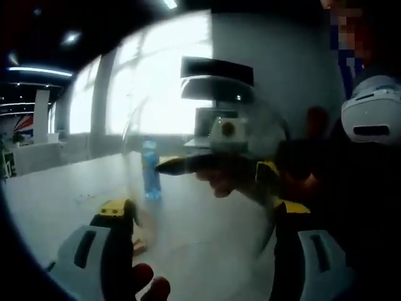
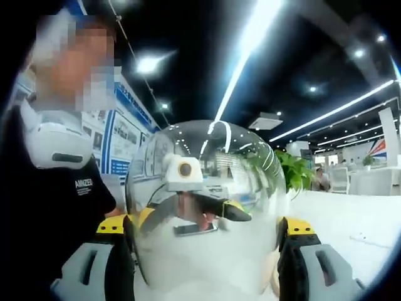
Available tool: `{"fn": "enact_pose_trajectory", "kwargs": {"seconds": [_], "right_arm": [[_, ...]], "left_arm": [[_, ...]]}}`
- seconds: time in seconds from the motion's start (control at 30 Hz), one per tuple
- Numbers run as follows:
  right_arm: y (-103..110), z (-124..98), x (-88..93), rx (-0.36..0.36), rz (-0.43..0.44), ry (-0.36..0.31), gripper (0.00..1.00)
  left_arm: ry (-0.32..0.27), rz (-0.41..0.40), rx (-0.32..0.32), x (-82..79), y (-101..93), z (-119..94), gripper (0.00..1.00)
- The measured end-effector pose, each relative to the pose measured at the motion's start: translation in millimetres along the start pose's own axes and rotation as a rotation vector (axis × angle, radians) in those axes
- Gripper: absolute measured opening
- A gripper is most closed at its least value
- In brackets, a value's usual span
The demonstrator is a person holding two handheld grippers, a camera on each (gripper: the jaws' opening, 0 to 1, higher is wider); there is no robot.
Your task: Open the cover put in the Mizone put the cover back on
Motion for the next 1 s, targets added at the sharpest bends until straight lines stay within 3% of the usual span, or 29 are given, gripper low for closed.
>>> {"fn": "enact_pose_trajectory", "kwargs": {"seconds": [0.2, 0.4, 0.6, 0.8, 1.0], "right_arm": [[1, -7, 3.5, -0.002, -0.048, -0.010, 0.86], [2, -19, 5.2, 0.017, -0.027, -0.039, 0.80], [4, -36, 5.9, 0.060, -0.062, -0.049, 0.74], [2, -49, 7.1, 0.115, -0.016, -0.067, 0.70], [6, -56, 10.1, 0.159, -0.016, -0.072, 0.63]], "left_arm": [[0.017, 0.021, -0.024, 4.4, 2.3, -6, 0.79], [0.030, 0.004, -0.072, 6.5, 2.2, -14, 0.79], [0.019, 0.015, -0.100, 6.5, -3.0, -26, 0.71], [0.005, 0.041, -0.144, 4.1, -4.9, -45, 0.62], [-0.053, 0.022, -0.206, -0.6, -3.3, -65, 0.53]]}}
Point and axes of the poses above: the point that each gripper's makers call its tool centre point, and the gripper's own axes: z roughly forward along the fingers, y roughly to its left, x roughly out of its underside, the point moved 7 cm from there along -z, roughly backward along the fingers, and after that the axes turned 1 degree about x, right-handed, at the moved point
